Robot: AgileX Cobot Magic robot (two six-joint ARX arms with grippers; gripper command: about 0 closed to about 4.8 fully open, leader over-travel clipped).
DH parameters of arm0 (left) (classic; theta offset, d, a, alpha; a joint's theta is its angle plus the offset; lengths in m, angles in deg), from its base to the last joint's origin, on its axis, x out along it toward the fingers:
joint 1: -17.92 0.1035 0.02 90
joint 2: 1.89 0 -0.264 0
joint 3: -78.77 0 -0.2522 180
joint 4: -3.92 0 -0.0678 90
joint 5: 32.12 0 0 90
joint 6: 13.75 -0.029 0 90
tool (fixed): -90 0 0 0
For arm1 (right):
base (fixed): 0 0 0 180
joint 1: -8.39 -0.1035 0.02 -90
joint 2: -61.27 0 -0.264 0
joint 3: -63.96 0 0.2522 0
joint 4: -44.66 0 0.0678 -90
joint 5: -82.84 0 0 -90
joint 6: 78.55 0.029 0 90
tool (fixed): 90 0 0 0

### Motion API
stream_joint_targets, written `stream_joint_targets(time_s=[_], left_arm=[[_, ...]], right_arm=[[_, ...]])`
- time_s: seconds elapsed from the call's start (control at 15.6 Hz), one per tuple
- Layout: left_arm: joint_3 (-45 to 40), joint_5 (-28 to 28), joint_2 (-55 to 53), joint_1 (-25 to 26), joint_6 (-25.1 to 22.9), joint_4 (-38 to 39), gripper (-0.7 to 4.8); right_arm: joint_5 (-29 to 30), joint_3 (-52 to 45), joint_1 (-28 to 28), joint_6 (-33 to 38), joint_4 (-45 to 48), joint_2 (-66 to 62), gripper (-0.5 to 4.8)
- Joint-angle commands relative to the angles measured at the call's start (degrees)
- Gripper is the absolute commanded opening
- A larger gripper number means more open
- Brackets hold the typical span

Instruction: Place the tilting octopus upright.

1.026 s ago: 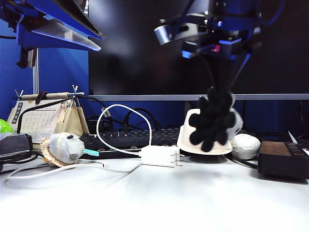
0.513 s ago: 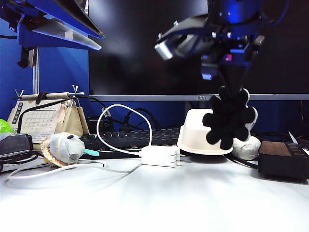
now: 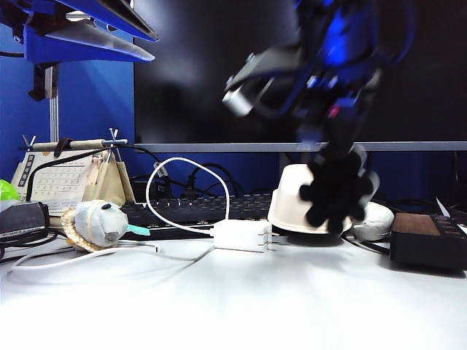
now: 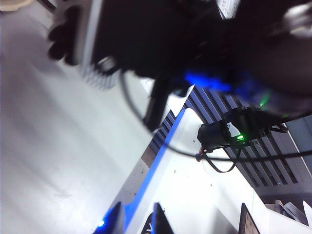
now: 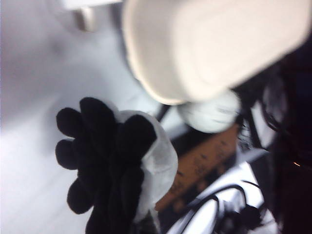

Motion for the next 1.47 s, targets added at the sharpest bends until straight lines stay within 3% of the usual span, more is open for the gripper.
stream_joint_targets(time_s=[0.06,0.19,0.51,0.77,0.83,0.96,1.22,1.47], left_arm=[[0.17,0.79,0.15,0.04,-0.11,-0.17,0.85],[0.15,0.76,0.15,0.04,-0.11,0.81,0.85],[0.15,0.74,0.15,0.04,-0.13,3.04,0.85],[0.17,0.74,0.15,0.04,-0.13,4.63,0.85],[0.17,0.74,0.15,0.04,-0.13,5.11,0.85],[0.15,0.72,0.15,0.04,-0.15,5.62,0.85],[0.17,0.72,0.15,0.04,-0.28,5.57,0.85],[0.17,0.72,0.15,0.04,-0.28,5.60,0.85]], right_arm=[[1.07,0.20,-0.07,0.04,0.87,-4.24,-0.06],[1.38,0.20,-0.17,1.66,0.77,-6.93,-0.06],[11.93,0.20,-2.01,9.60,-1.88,-7.17,-0.06],[13.27,0.20,-3.04,14.23,-3.34,-7.17,-0.04],[13.27,0.20,-2.99,14.56,-3.85,-7.17,0.27],[13.29,0.22,-3.04,15.98,-5.18,-7.17,2.22],[13.68,0.48,-3.32,17.73,-5.84,-6.71,2.31],[17.79,1.27,-5.95,18.86,-5.60,-6.29,2.31]])
